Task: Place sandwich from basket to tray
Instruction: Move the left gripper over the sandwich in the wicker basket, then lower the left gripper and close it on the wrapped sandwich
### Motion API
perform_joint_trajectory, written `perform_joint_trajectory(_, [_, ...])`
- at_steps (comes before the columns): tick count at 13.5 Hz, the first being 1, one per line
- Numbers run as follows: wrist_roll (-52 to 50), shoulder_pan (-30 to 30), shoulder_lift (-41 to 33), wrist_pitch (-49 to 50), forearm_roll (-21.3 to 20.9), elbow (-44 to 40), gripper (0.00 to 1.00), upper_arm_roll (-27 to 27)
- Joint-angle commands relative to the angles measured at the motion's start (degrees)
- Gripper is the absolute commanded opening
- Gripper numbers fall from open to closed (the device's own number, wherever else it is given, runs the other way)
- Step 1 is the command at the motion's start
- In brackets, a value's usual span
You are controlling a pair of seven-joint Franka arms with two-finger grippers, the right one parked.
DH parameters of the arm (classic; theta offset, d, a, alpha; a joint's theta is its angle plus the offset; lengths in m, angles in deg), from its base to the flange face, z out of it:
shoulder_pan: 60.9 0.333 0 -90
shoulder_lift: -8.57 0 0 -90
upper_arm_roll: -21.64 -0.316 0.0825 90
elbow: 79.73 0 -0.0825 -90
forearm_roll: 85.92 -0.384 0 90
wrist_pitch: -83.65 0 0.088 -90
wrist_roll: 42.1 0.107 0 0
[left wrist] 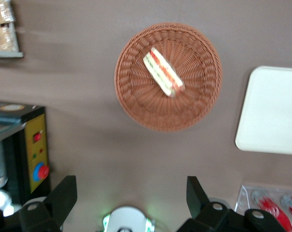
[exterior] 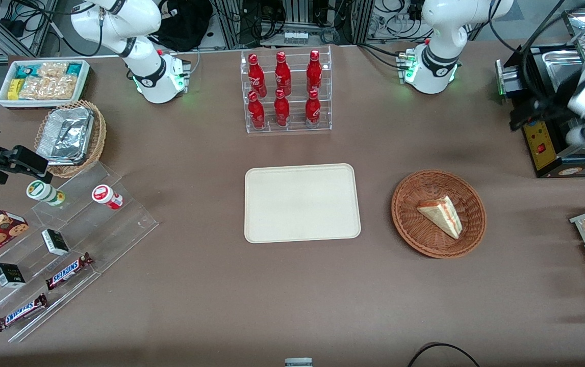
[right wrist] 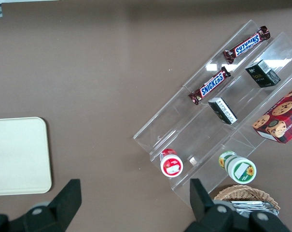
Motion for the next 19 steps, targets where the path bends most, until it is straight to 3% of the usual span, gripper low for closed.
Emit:
perform_joint_trajectory(1, [-3.3,-0.1,-0.3,-12.6,-0.8,11.0,1.00,0.0])
perform_joint_trajectory(7, [-26.4,-0.3,1.4,-42.4,-0.8,30.1,1.00,1.7])
perform_joint_trajectory(10, [-38.0,-0.4,3.8,-48.2,-0.9,32.6,1.00,4.4])
perform_joint_trajectory(19, [-40.3,-0.1,13.7,-57.9,-1.0,32.9,1.00,4.7])
